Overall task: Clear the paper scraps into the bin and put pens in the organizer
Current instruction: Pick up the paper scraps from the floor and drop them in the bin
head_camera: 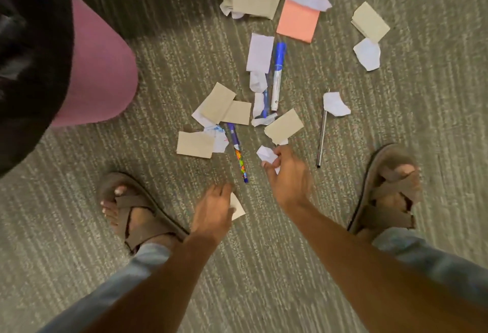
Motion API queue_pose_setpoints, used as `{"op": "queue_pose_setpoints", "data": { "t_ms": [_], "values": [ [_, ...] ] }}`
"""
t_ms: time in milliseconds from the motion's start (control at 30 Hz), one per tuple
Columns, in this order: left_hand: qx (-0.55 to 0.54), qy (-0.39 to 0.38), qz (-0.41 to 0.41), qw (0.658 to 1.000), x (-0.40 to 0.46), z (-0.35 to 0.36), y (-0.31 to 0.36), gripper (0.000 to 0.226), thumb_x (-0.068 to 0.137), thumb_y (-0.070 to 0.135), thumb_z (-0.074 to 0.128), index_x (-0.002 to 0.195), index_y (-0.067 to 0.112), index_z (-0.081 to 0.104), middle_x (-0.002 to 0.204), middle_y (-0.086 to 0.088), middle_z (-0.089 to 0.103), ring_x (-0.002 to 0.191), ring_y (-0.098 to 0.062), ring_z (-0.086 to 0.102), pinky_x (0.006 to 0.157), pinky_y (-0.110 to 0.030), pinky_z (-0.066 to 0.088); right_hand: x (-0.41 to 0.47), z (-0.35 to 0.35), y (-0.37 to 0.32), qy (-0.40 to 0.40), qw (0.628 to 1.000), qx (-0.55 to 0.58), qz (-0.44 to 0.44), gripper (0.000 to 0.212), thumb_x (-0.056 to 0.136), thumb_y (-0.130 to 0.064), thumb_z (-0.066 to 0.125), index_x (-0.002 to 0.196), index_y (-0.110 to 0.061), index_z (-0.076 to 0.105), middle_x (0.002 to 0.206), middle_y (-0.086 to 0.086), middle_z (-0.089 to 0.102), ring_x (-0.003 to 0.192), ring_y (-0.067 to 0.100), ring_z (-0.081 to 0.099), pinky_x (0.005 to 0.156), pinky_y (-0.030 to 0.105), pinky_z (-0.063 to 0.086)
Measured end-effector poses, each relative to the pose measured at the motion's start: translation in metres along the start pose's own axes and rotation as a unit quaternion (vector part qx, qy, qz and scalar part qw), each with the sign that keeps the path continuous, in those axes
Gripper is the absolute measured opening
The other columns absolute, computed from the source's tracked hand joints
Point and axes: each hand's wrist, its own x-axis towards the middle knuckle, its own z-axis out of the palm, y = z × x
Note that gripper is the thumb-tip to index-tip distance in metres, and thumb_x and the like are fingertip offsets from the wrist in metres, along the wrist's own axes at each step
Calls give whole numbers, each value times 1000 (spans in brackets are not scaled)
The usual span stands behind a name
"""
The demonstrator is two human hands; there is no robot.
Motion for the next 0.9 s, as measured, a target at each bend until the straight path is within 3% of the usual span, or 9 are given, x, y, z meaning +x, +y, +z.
{"op": "queue_pose_setpoints", "data": {
  "t_ms": [133,300,500,667,800,900],
  "values": [
    [-120,-16,-17,992,4,-21,3,16,85,9,65,101,9,67,98,-12,69,92,-31,63,77,-39,51,-7,-7,-2,-16,999,14,29,6,89,-21,67,95,-19,65,95,2,70,88,25,64,64,28,41],
    [-153,34,-3,988,24,-66,0,6,80,4,69,84,8,71,85,-9,67,82,-26,62,70,-41,53,-5,-24,2,-47,998,-38,8,32,89,-33,68,116,-19,57,115,3,57,102,24,58,78,34,50],
    [-31,96,-15,995,57,-95,-14,19,79,16,75,95,4,73,112,-7,59,111,-27,46,93,-41,43,9,-15,-14,-15,998,-44,32,30,85,-32,73,111,-22,61,114,2,56,104,22,55,72,28,41],
    [46,107,-58,992,68,-93,-21,21,82,17,72,98,4,73,132,-8,50,122,-27,41,103,-41,38,4,-6,-16,-10,1000,-7,-5,9,84,-15,72,91,-19,69,105,3,64,99,24,56,78,32,47],
    [44,100,-72,991,64,-93,-18,16,81,7,69,97,5,70,117,-13,57,104,-33,55,88,-40,44,-3,-15,-8,27,996,81,-25,10,85,-9,70,81,-16,65,81,-2,68,80,20,56,72,39,51],
    [-53,121,-78,988,57,-95,-18,15,81,-1,68,93,6,65,97,-16,65,89,-33,62,74,-38,48,-1,-27,-7,41,991,119,-41,6,89,-6,65,90,-12,64,84,-1,65,82,21,58,70,40,52]
  ]
}}
